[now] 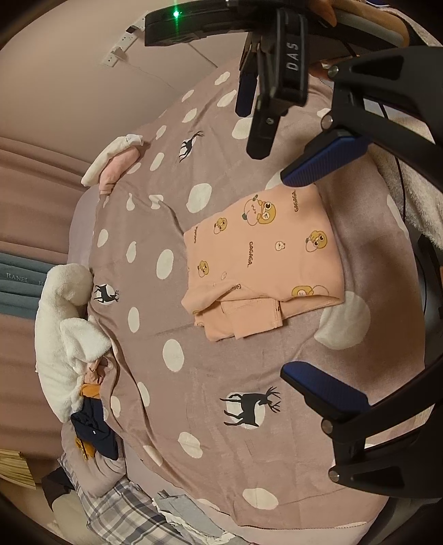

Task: Fold small clothes

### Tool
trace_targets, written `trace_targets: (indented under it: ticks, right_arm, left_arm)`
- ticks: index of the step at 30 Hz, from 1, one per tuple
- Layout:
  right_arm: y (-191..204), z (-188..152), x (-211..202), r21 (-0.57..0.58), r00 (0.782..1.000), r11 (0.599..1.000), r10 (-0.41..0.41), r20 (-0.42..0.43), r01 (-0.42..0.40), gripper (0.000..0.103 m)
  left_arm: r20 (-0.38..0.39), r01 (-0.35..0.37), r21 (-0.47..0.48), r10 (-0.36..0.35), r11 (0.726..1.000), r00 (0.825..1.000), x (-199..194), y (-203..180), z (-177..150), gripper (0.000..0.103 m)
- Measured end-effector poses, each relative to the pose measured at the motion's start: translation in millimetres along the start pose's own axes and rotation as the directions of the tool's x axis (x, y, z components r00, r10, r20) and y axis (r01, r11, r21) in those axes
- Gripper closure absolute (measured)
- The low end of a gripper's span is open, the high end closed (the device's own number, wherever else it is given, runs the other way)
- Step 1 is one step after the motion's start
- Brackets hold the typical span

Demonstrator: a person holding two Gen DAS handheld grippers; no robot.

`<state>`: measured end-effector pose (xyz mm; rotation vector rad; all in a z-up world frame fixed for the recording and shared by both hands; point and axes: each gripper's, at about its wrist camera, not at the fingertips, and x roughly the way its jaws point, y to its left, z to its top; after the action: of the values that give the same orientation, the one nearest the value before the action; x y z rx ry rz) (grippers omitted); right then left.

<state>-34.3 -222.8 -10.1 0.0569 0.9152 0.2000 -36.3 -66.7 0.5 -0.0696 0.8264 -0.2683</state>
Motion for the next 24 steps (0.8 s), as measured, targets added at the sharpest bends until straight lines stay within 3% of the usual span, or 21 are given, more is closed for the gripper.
trace_targets:
  ticks: [16, 24]
  right_arm:
    - [5, -11, 4, -0.003, 0.998, 0.998, -0.058, 0.008, 0.058, 0.001]
    - [7, -12, 9, -0.013, 0.997, 0.997, -0.077, -0.003, 0.077, 0.001]
  left_arm:
    - [-0.035, 0.018, -0.011, -0.019, 1.0, 0.999, 10, 0, -3, 0.001]
    - [-0.049, -0.011, 0.012, 0.012, 1.0, 0.999, 16, 1, -5, 0.001]
